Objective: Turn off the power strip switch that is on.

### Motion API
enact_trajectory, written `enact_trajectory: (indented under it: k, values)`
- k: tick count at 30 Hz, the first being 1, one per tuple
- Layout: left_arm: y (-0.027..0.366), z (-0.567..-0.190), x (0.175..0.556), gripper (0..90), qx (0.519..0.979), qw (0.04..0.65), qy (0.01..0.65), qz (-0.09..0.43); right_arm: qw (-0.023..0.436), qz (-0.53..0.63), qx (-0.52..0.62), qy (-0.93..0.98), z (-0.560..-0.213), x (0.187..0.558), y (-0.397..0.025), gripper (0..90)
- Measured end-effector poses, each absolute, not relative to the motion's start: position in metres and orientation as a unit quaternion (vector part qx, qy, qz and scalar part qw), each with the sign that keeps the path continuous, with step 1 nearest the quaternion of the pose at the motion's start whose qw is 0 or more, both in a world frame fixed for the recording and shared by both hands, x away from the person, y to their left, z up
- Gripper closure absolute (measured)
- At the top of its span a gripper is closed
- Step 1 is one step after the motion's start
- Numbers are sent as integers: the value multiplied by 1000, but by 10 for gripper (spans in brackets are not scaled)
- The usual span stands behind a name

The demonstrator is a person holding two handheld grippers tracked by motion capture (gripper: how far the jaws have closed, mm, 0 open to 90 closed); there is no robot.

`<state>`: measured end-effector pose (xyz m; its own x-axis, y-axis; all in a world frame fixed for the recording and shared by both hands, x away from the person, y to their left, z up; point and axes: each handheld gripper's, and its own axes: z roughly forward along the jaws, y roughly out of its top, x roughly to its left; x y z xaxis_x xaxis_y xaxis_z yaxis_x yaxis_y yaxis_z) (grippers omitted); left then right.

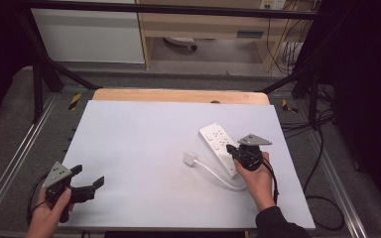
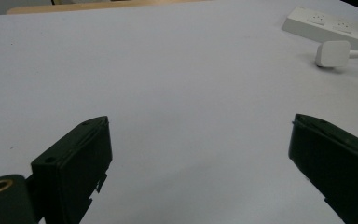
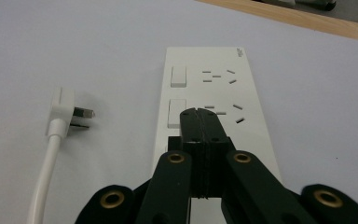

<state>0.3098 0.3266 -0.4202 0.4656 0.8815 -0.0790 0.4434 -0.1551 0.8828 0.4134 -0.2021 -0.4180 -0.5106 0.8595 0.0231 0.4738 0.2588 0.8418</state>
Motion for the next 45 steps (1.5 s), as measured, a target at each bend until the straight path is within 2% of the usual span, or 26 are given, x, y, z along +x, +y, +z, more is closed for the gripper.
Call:
enact_trajectory:
  k: [45]
  values:
    - [326,-421,310,58,724,461,456,235,216,400,434,778,-435,426,-186,900]
